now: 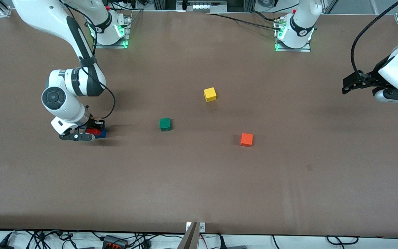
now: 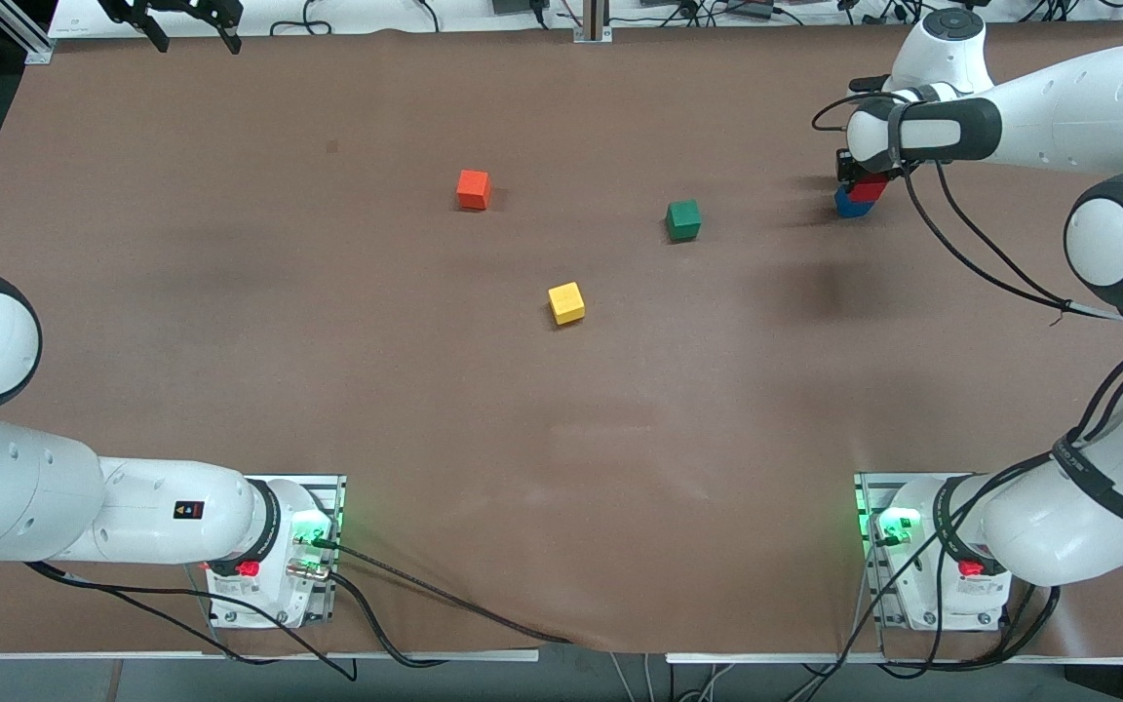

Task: Pass red block to right arm, stack on blue
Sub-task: 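Lower the red cube onto the blue cube while the left gripper retracts, then open the right gripper and lift it away from the stack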

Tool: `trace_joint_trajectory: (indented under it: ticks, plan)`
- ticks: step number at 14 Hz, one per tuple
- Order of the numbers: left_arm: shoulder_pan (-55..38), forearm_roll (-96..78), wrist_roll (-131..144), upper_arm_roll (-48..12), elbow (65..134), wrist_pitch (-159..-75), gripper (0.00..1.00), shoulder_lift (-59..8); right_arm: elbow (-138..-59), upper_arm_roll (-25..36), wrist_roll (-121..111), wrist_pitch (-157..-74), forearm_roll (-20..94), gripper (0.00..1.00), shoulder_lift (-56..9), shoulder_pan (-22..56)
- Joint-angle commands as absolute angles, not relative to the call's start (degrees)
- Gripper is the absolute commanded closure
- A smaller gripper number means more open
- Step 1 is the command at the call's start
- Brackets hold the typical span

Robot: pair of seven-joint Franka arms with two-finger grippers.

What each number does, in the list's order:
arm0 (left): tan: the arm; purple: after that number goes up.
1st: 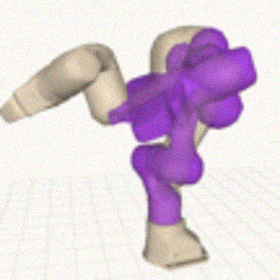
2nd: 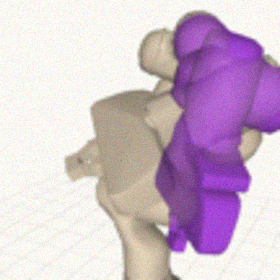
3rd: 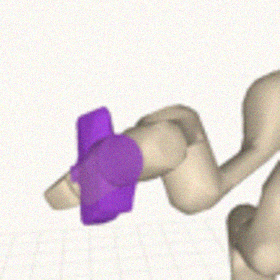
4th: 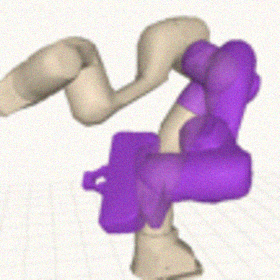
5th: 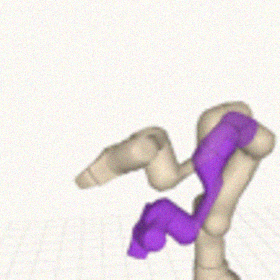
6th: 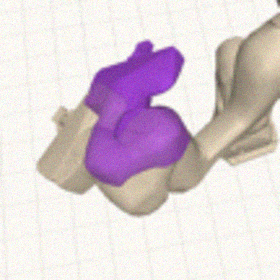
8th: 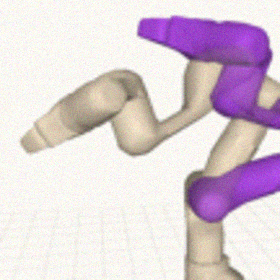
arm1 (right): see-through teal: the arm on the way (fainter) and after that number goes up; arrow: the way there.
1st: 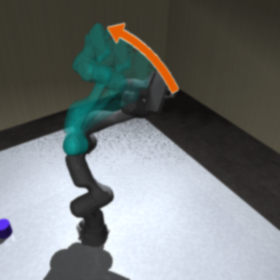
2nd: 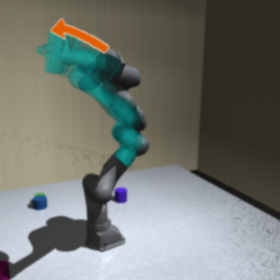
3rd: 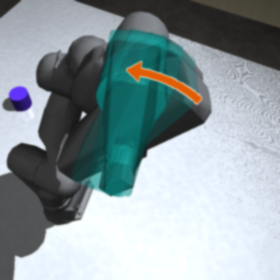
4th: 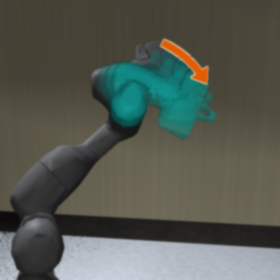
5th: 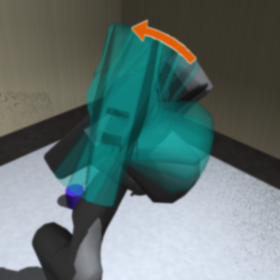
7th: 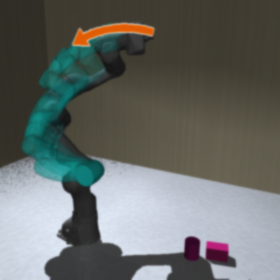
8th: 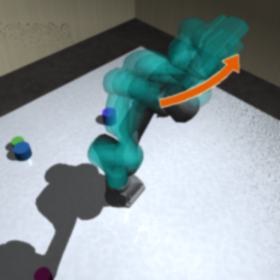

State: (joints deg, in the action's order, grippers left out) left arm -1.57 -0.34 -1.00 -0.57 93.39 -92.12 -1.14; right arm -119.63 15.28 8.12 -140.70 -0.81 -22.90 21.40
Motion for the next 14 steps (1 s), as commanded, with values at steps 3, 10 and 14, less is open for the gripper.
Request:
trace_joint_trajectory:
  ticks: [3,10,14]
  plan:
    - [-1.41,0.17,-2.46,-1.23,93.43,-90.35,0.0,-0.18,-119.09,15.03,8.17,-139.93,0.79,0.0,-21.45,21.09]
    - [-1.41,0.09,-1.93,-1.41,93.43,-90.0,0.0,-0.18,-111.29,15.38,8.35,-124.83,0.79,0.0,-17.06,20.22]
    - [-1.41,0.17,-1.85,-1.49,93.43,-90.0,0.0,-0.18,-98.82,15.73,7.74,-111.3,0.79,0.0,-16.52,19.34]
